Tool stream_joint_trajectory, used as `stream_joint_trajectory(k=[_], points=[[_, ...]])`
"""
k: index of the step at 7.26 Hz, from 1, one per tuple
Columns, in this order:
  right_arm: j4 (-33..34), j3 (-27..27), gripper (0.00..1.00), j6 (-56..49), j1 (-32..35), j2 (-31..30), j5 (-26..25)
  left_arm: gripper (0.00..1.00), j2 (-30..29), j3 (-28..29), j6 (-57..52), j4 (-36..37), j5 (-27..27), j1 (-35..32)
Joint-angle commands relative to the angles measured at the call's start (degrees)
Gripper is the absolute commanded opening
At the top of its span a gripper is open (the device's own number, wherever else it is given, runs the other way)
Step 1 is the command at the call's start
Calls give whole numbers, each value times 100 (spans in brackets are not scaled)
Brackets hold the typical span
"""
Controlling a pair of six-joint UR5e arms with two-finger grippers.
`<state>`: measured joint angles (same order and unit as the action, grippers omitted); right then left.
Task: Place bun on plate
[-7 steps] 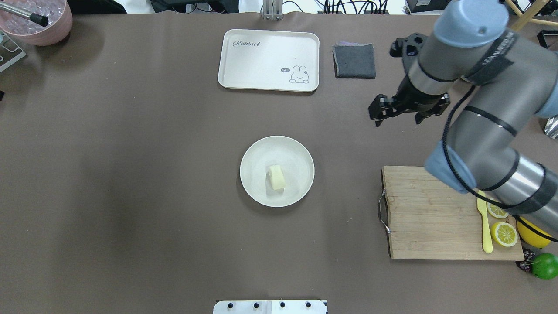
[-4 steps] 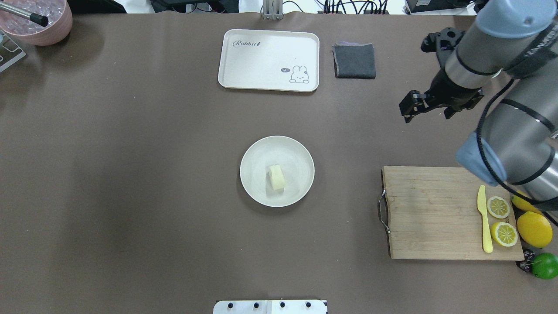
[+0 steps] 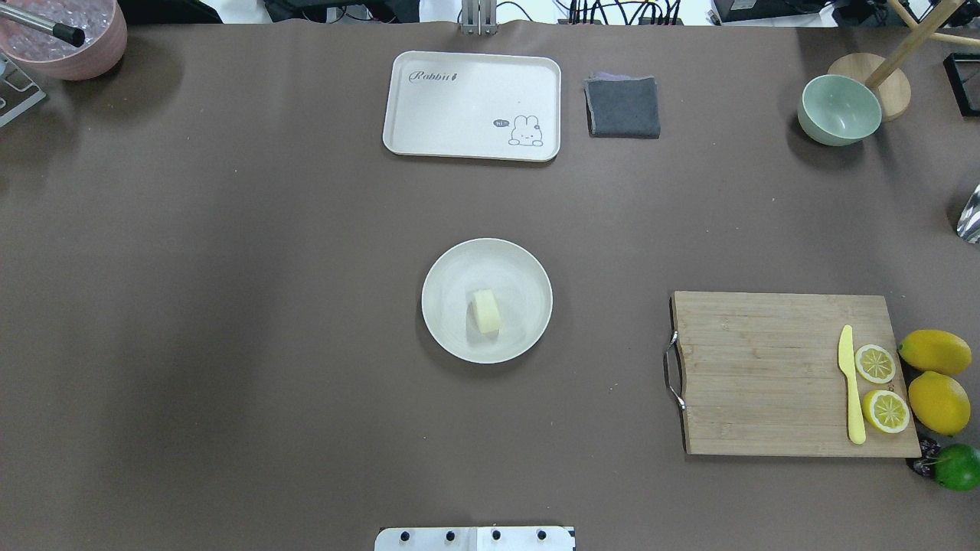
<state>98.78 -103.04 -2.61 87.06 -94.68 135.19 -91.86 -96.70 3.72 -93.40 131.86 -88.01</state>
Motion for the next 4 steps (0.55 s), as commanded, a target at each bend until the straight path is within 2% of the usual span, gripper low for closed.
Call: stream_joint_trajectory(k=[1, 4], points=[[-174, 214, 100, -257, 442, -383, 60, 98, 45, 55, -3, -20, 147, 3], [-351, 162, 100, -205, 478, -455, 77, 98, 36, 63, -3, -20, 138, 3]])
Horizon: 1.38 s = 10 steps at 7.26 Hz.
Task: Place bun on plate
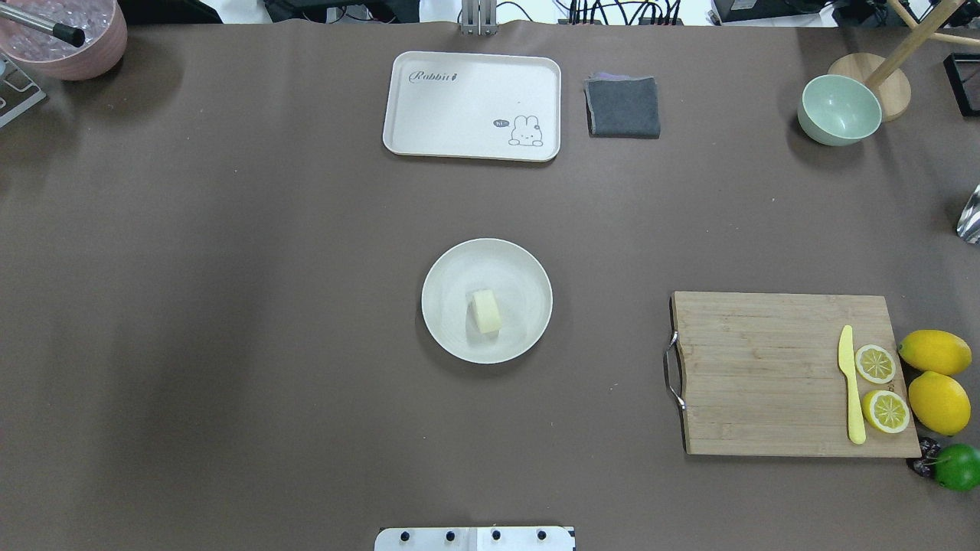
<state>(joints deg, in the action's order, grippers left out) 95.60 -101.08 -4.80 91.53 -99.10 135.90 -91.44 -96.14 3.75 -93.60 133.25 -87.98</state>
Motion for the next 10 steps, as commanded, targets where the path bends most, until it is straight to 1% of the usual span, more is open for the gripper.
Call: stream_joint_trajectory(k=[1, 10], points=[[-33, -52, 100, 31, 41, 5, -2, 98, -49, -2, 11, -1, -10, 0], [-33, 0, 100, 49, 41, 172, -2, 98, -41, 34, 3, -1, -45, 9]])
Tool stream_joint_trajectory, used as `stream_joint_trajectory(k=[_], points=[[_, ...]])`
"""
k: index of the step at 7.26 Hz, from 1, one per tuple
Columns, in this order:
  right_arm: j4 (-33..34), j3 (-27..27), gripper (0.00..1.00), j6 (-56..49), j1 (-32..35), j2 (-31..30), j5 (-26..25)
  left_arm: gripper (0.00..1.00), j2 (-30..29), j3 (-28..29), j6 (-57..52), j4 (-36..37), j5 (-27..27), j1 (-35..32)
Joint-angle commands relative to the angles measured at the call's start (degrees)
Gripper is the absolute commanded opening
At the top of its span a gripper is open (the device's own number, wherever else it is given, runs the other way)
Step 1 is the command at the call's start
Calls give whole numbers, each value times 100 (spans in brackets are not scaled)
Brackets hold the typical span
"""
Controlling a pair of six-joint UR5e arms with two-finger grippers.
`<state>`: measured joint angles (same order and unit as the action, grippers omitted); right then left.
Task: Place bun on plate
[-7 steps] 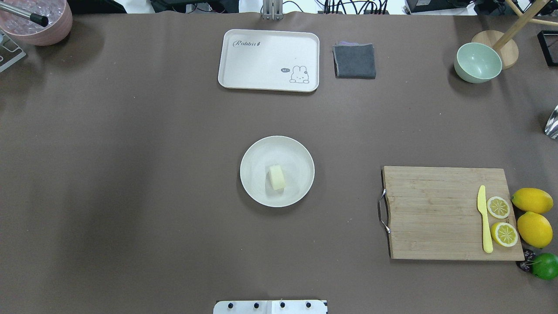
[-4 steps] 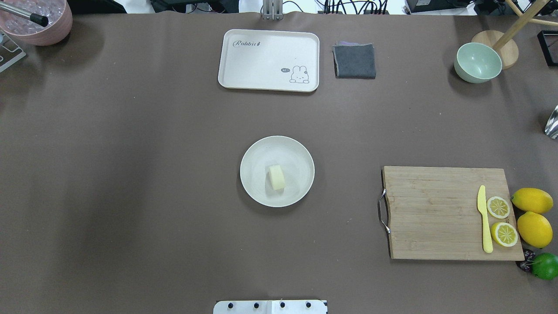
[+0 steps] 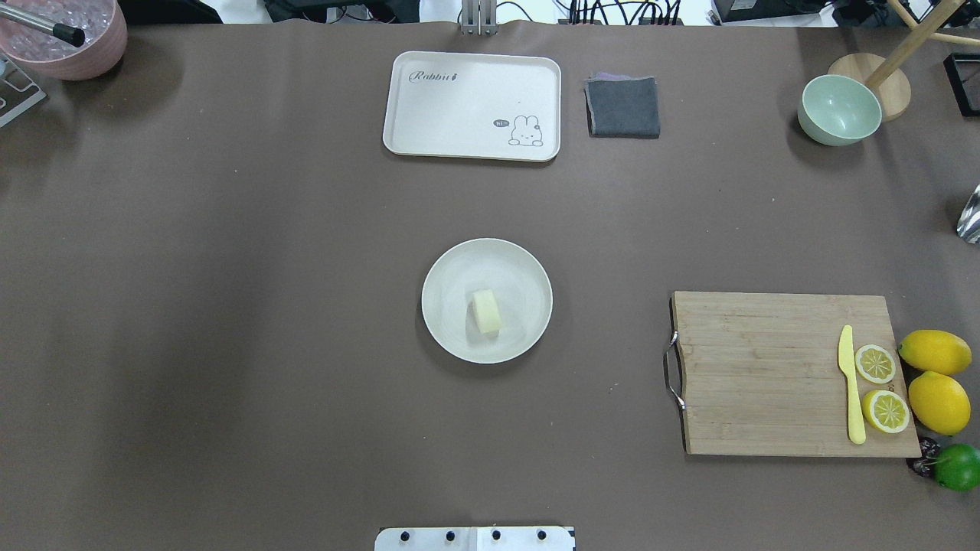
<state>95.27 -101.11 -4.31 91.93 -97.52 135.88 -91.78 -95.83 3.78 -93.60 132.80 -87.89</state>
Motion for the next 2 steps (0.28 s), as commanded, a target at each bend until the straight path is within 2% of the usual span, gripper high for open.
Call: stream_joint_trajectory(k=[1, 2], points=[[0, 3, 100, 0, 0, 31, 9, 98, -6, 21, 0, 0, 0, 0], [0, 12, 100, 0, 0, 31, 0, 98, -24, 29, 17, 0, 0, 0]])
